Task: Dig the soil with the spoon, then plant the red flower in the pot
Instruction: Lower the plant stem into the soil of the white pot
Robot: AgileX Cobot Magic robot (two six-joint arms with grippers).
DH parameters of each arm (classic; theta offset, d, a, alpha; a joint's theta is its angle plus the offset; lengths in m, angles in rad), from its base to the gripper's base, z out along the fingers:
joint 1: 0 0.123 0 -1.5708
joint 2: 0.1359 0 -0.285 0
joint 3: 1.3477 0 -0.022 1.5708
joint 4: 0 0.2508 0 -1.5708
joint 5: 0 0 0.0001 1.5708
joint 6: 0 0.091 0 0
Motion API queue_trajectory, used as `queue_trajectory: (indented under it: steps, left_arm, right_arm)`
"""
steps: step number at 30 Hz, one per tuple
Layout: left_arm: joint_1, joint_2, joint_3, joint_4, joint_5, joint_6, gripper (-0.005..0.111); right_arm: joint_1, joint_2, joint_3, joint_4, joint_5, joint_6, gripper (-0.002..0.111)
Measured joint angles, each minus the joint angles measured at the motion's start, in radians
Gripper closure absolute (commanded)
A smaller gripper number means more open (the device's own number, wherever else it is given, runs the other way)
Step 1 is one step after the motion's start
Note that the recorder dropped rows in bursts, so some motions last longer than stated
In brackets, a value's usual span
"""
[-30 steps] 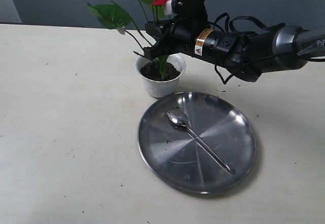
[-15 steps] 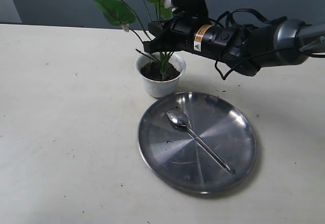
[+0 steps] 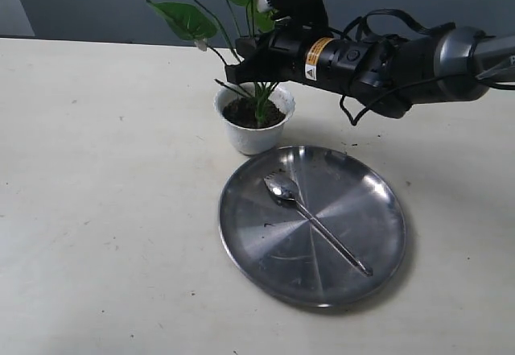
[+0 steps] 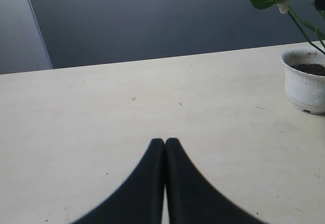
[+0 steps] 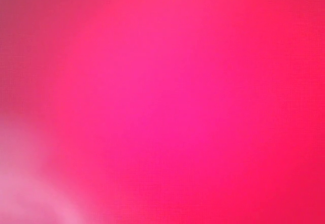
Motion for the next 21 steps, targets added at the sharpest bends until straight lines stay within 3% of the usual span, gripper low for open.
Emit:
queue_trajectory:
  steps: [4, 7, 8, 21]
  left_arm:
    - [0.000, 0.000, 0.000, 0.000, 0.000, 0.000, 0.106]
    - [0.000, 0.000, 0.000, 0.000, 0.000, 0.000, 0.106]
    - [0.000, 0.000, 0.000, 0.000, 0.000, 0.000, 0.106]
    - [0.000, 0.000, 0.000, 0.000, 0.000, 0.000, 0.106]
  right_arm:
    - [0.000, 0.000, 0.000, 0.000, 0.002, 0.004, 0.103]
    - [0.000, 0.005, 0.005, -0.015, 0.066, 0.031, 0.081]
    - [0.000, 0.025, 0.017, -0.022, 0.110, 0.047, 0.079]
    - [-0.002, -0.033, 0.023, -0.049, 0.258, 0.082, 0.080]
